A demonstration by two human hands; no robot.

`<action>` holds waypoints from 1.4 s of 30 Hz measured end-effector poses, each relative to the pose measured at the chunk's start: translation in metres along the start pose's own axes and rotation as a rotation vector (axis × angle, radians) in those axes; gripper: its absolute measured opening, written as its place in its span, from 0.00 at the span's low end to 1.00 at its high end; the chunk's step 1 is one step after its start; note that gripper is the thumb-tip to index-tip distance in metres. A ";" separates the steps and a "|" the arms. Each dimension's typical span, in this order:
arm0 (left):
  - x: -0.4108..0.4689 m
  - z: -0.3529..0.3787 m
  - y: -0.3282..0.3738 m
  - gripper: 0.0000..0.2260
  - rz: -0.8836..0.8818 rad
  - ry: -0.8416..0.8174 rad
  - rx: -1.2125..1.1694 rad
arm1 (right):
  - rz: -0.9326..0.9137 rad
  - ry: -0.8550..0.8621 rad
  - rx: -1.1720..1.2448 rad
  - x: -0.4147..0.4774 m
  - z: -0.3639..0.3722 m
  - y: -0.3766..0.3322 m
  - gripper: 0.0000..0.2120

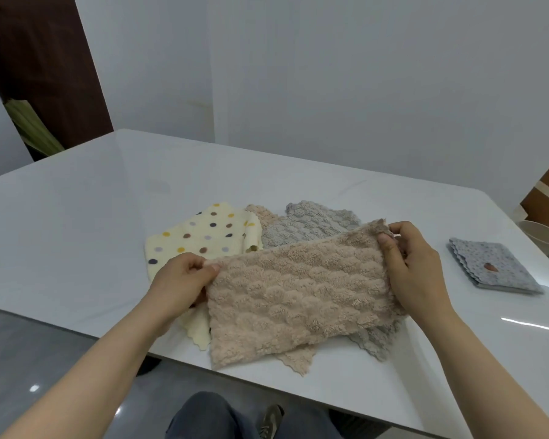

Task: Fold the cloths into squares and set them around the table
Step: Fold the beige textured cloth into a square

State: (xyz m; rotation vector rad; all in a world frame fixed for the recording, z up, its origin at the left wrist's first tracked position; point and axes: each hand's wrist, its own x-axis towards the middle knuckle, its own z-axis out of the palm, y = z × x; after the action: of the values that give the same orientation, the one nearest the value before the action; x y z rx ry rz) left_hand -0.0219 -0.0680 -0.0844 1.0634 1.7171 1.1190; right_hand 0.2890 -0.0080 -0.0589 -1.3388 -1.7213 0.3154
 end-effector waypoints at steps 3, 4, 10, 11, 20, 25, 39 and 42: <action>-0.011 0.015 -0.005 0.09 0.025 0.168 -0.133 | 0.019 -0.004 0.058 -0.002 0.002 -0.008 0.04; -0.015 0.020 -0.004 0.08 0.076 0.251 -0.094 | 0.028 -0.008 0.080 -0.003 0.002 -0.011 0.04; -0.025 0.009 0.011 0.04 0.403 0.410 0.126 | 0.109 -0.035 0.176 -0.013 -0.011 -0.018 0.07; -0.022 0.008 0.009 0.04 0.402 0.381 0.186 | 0.127 -0.039 0.162 -0.016 -0.008 -0.014 0.06; -0.007 0.015 -0.012 0.07 0.160 0.208 0.166 | 0.263 -0.099 -0.004 -0.032 0.015 0.019 0.05; -0.014 0.007 -0.011 0.11 0.143 0.143 0.181 | 0.196 -0.105 -0.021 -0.028 0.007 0.005 0.04; -0.045 0.012 -0.001 0.09 0.186 0.043 -0.179 | 0.101 -0.346 0.225 -0.042 0.002 -0.084 0.05; -0.051 0.013 0.003 0.08 0.184 -0.020 -0.238 | 0.174 -0.360 0.296 -0.047 0.022 -0.091 0.06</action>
State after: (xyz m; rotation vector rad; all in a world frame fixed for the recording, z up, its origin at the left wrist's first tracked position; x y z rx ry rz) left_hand 0.0068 -0.1116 -0.0761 1.0930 1.4491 1.3853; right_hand 0.2136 -0.0766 -0.0335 -1.2654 -1.7617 0.9217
